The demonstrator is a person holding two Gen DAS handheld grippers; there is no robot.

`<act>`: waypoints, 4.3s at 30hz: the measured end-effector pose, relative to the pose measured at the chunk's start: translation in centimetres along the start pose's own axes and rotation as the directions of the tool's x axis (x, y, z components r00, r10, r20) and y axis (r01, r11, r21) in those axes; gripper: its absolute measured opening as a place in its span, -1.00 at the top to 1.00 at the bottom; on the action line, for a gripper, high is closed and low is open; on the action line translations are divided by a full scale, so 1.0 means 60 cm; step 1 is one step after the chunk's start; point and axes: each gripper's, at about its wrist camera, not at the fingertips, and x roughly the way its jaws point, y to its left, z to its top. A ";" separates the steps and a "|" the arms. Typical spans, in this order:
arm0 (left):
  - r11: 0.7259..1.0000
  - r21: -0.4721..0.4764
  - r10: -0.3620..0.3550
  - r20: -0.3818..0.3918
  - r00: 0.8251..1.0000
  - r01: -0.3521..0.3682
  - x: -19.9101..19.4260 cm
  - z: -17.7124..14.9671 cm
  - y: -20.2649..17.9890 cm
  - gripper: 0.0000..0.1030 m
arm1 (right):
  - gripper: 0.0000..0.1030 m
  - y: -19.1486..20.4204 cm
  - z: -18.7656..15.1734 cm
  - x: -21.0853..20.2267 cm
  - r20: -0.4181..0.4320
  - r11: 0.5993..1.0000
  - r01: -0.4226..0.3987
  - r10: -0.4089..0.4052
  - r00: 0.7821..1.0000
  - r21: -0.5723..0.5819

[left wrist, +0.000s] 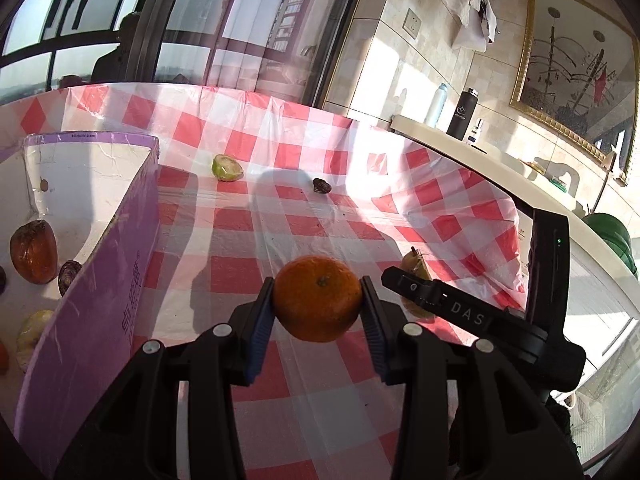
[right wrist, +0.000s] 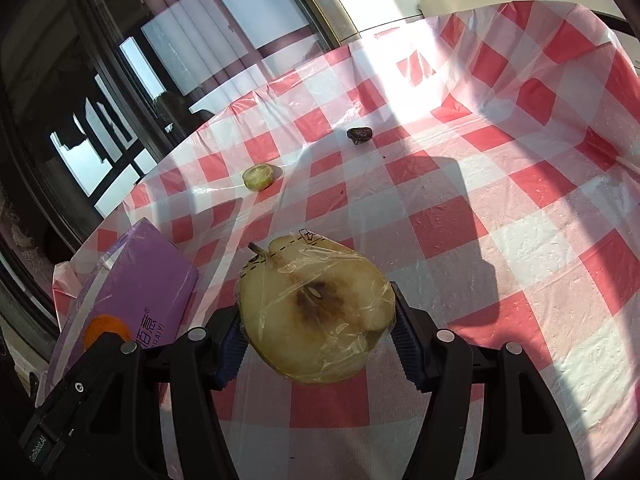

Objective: Organize fruits
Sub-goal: 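Carry the mandarin and the pear half over the box, then open both tools to drop the mandarin and pear half into the box, then move both open tools back over the table, then grasp the dark date with the right tool and lift it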

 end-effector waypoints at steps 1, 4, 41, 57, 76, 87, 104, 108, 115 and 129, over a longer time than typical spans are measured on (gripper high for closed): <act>1.000 0.003 0.001 0.022 1.000 -0.001 -0.015 0.005 0.000 0.20 | -0.21 0.005 0.004 -0.008 0.011 1.000 -0.014 0.014 1.000 0.003; 1.000 -0.011 0.006 0.084 0.996 -0.006 -0.055 0.022 0.005 0.20 | -0.21 0.037 0.015 -0.032 0.035 0.998 -0.064 0.065 0.997 -0.029; 0.833 0.016 0.521 -0.361 0.774 -0.553 -0.115 0.061 0.370 0.19 | -0.21 0.519 -0.118 0.181 -0.302 0.554 -0.169 -0.156 0.941 -0.815; 0.837 -0.004 0.509 -0.363 0.781 -0.547 -0.118 0.067 0.368 -0.43 | -0.45 0.516 -0.106 0.196 -0.253 0.547 -0.092 -0.228 0.940 -0.832; 0.800 0.001 0.592 -0.167 0.789 -0.600 -0.145 0.122 0.259 -0.96 | -0.68 0.258 0.000 -0.008 0.067 0.835 -0.101 0.162 0.984 -0.541; 0.981 0.140 0.172 -0.291 0.941 -0.136 0.062 0.092 -0.006 -0.96 | -0.68 -0.004 0.044 0.001 0.111 0.976 0.138 -0.120 0.987 -0.166; 0.954 -0.227 0.135 -0.249 0.959 -0.194 0.325 0.081 0.132 -0.96 | -0.68 -0.054 0.145 0.158 -0.082 0.957 0.175 -0.198 0.977 -0.231; 0.954 -0.252 0.107 -0.233 0.967 -0.166 0.324 0.078 0.134 -0.96 | -0.68 -0.050 0.205 0.254 -0.097 0.947 0.198 -0.228 0.969 -0.254; 0.951 -0.247 0.132 -0.227 0.965 -0.188 0.328 0.078 0.132 -0.96 | -0.68 -0.057 0.296 0.402 -0.137 0.945 0.229 -0.265 0.954 -0.234; 0.950 -0.239 0.143 -0.232 0.962 -0.199 0.328 0.080 0.132 -0.96 | 0.21 -0.036 0.305 0.462 -0.166 0.914 0.266 -0.326 0.931 -0.306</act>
